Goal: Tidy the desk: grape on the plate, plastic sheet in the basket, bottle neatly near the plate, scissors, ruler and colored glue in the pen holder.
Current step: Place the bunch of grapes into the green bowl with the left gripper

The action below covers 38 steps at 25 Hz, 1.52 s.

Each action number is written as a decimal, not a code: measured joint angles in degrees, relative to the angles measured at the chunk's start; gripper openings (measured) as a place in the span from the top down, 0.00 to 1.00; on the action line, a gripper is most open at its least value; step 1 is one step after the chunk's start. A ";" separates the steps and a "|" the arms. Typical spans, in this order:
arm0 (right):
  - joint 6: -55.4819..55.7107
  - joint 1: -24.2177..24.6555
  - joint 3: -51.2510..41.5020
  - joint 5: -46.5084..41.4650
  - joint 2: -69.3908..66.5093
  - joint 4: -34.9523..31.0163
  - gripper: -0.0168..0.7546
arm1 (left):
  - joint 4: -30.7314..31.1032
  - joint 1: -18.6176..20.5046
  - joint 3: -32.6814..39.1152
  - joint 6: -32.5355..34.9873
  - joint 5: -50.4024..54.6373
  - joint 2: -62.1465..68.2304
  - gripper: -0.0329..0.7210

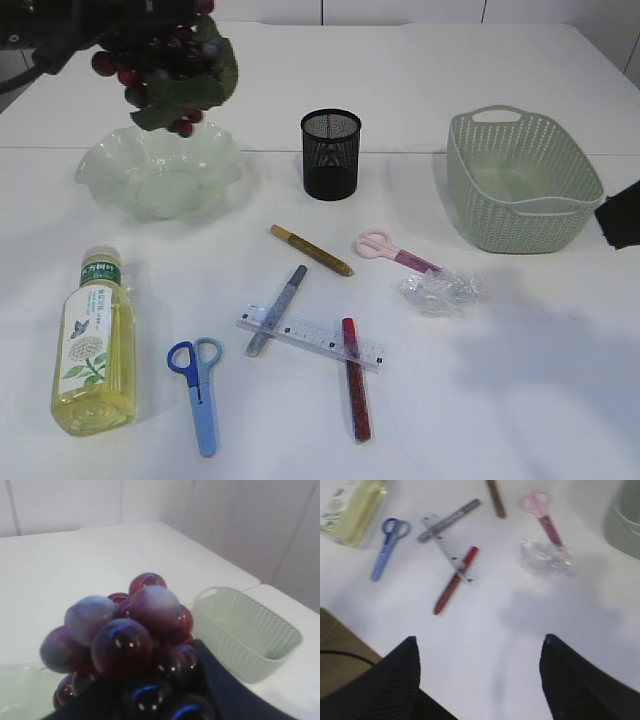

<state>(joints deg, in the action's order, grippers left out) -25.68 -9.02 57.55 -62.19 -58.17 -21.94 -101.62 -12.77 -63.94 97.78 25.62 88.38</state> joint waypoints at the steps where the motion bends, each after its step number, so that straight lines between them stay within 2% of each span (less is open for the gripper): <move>1: 3.19 0.00 0.00 0.32 0.00 3.23 0.23 | -0.13 0.81 0.00 0.44 -1.95 0.00 0.68; 4: 8.81 0.00 0.00 0.67 -0.26 10.05 0.24 | -0.62 2.60 -0.78 3.05 -7.45 0.69 0.68; 7: 12.57 0.00 0.00 1.21 -1.78 13.38 0.26 | -0.98 3.94 -3.02 4.52 -10.04 2.94 0.68; 20: 13.76 0.00 0.00 2.39 -4.55 14.91 0.26 | -1.43 4.53 -19.76 4.94 -14.74 23.62 0.69; 27: 13.76 0.00 0.00 2.48 -4.55 15.28 0.26 | -1.74 4.81 -21.94 5.74 -17.93 32.04 0.67; 30: 13.76 0.00 0.00 2.48 -4.55 15.36 0.26 | -1.87 4.86 -21.94 5.87 -19.84 32.69 0.57; 35: 13.76 0.00 0.00 2.48 -4.55 15.41 0.26 | -2.20 4.86 -22.19 5.89 -22.42 32.69 0.20; 38: 13.76 0.00 0.00 2.48 -4.55 15.41 0.26 | -2.20 4.86 -22.31 5.89 -23.20 32.58 0.13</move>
<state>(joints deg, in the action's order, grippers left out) -11.92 -9.02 57.55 -59.71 -62.71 -6.53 -103.82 -7.91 -86.25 103.67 2.42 120.96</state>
